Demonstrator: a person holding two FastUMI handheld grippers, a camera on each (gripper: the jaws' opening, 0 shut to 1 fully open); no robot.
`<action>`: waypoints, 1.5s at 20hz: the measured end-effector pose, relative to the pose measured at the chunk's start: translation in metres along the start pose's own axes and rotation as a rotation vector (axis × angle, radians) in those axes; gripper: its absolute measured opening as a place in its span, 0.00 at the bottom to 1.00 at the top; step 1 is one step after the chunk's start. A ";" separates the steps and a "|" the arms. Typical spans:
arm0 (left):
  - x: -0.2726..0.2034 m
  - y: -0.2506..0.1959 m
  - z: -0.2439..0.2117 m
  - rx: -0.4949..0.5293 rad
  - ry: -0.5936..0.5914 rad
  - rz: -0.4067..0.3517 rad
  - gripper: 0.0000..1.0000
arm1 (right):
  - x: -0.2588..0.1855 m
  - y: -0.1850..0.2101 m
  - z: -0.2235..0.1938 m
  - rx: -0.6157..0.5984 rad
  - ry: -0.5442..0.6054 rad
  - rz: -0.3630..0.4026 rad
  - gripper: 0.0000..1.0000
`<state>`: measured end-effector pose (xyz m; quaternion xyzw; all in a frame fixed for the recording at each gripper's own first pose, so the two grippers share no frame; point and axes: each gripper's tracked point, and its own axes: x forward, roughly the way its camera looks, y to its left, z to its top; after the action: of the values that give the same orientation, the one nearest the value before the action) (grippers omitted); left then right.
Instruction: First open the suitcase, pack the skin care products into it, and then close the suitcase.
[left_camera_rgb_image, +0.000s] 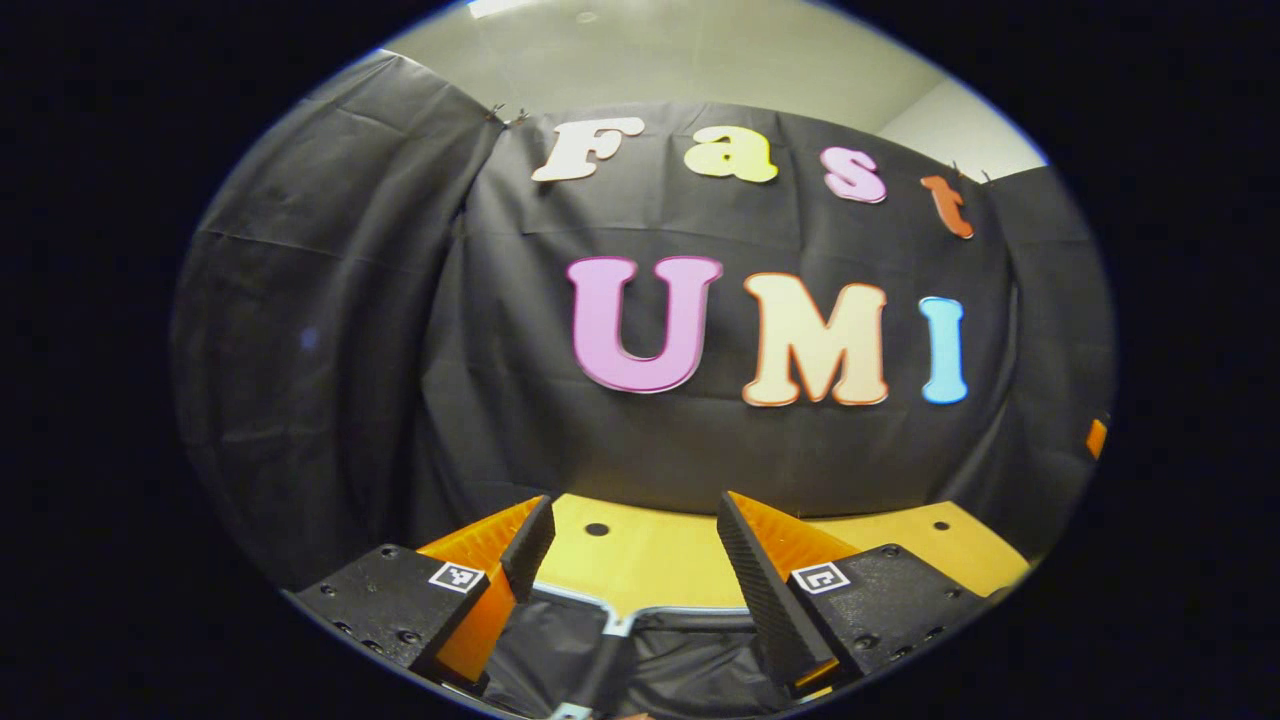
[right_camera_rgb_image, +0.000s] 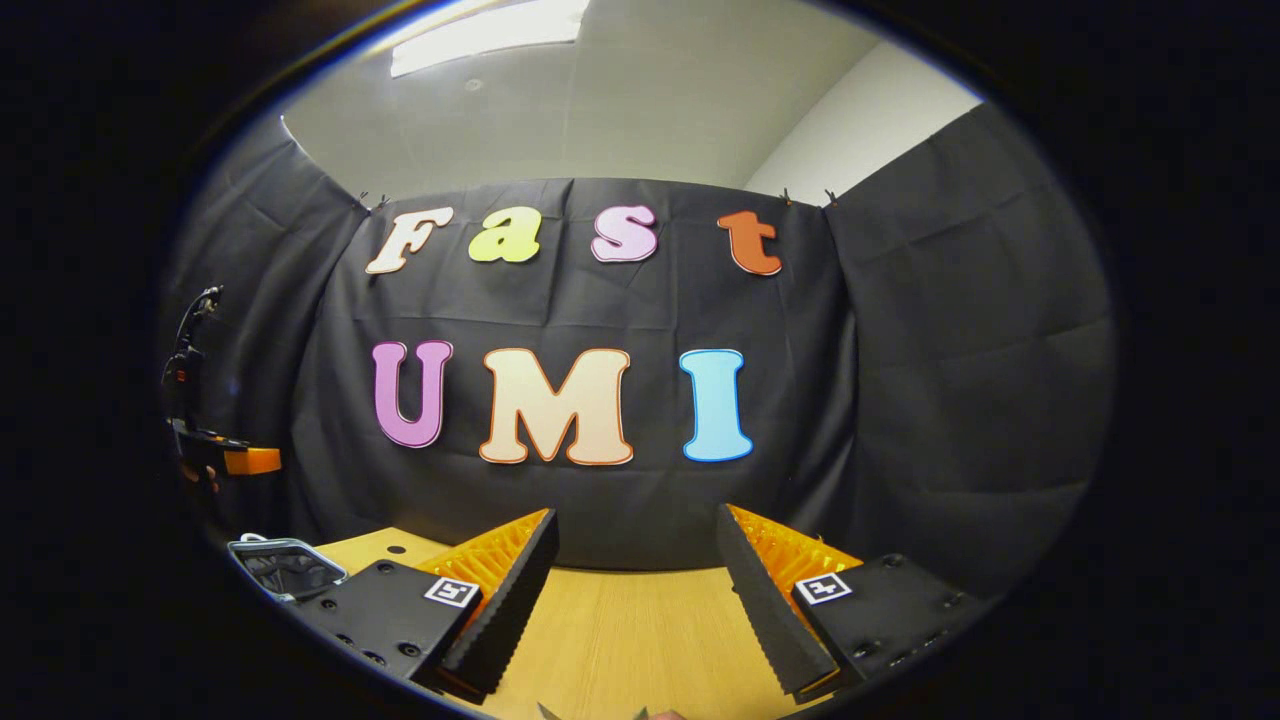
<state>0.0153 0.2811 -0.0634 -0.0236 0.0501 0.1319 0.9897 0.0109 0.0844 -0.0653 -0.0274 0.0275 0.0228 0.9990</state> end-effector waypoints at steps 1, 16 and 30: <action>-0.003 -0.019 0.000 0.005 -0.005 -0.014 0.94 | 0.000 -0.009 -0.002 -0.001 0.004 0.006 0.98; -0.075 -0.241 -0.085 0.047 0.114 -0.307 0.95 | -0.023 -0.084 -0.004 0.046 -0.012 0.069 0.98; -0.123 -0.325 -0.294 0.004 0.511 -0.522 0.89 | -0.012 -0.112 -0.048 0.012 0.104 0.038 0.99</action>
<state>-0.0448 -0.0817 -0.3318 -0.0659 0.2883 -0.1355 0.9456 0.0016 -0.0308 -0.1064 -0.0219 0.0802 0.0403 0.9957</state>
